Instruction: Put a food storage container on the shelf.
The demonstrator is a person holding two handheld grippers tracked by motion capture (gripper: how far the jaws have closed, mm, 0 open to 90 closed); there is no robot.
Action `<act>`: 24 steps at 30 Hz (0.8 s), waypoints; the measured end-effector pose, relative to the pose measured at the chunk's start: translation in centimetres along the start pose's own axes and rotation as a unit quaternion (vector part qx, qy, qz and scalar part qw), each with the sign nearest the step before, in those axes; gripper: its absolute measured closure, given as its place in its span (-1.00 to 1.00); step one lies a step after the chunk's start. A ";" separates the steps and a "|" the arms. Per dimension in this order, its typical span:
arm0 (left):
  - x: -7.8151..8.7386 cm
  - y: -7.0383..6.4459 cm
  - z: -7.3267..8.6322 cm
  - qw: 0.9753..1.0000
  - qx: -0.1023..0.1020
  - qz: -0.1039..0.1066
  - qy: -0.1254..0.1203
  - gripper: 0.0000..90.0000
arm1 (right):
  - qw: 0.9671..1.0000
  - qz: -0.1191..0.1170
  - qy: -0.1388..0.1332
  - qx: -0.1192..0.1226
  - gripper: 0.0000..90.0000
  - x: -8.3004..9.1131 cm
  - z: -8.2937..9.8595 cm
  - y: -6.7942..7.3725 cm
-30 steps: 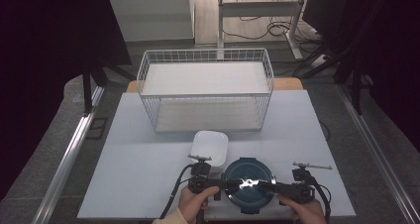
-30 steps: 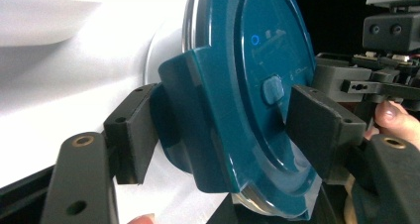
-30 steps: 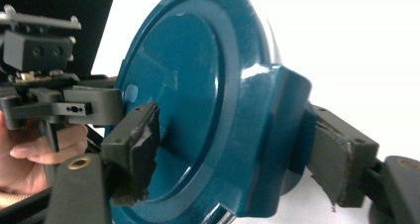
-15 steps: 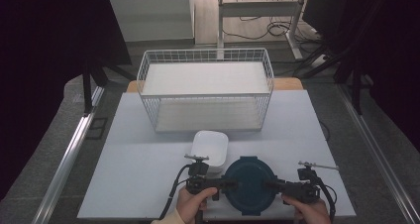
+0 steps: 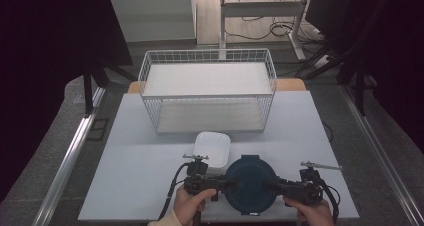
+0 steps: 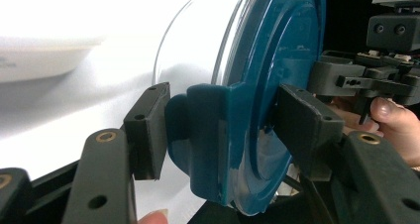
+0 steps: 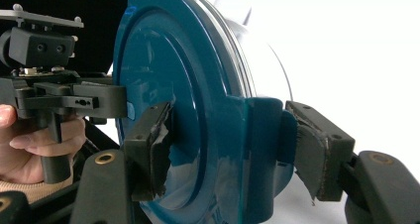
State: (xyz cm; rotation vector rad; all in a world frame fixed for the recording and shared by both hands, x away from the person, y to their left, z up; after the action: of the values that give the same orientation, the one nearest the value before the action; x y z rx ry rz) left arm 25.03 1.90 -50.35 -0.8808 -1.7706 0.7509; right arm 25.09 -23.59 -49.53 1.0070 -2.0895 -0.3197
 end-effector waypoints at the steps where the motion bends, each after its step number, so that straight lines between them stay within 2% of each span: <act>1: 0.2 -0.2 0.0 1.000 -0.003 -0.001 -0.001 -0.10 | 1.000 -0.001 -0.002 0.002 -0.18 0.0 -0.1 0.1; 13: 1.5 -0.5 -1.1 1.000 -0.014 0.003 -0.011 -0.09 | 1.000 -0.004 -0.007 0.020 -0.18 -0.1 -1.6 1.0; 24: 3.4 -1.6 -2.8 0.999 -0.032 0.009 -0.022 -0.09 | 0.999 -0.006 -0.021 0.044 -0.16 0.1 -3.6 2.6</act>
State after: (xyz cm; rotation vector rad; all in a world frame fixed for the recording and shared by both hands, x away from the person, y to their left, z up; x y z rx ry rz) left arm 26.46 4.13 -46.48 -0.9299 -1.8373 0.7334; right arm 26.26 -21.62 -45.71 1.0729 -2.1525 -0.2588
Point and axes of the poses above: each handheld gripper's, and its own axes: x roughly backward along the jaws, z roughly out of its underside, y roughly to its left, the point moved 4 cm from there along -x, roughly forward along the jaws, and after that the axes turned 11 degrees about x, right-handed, at the moved point
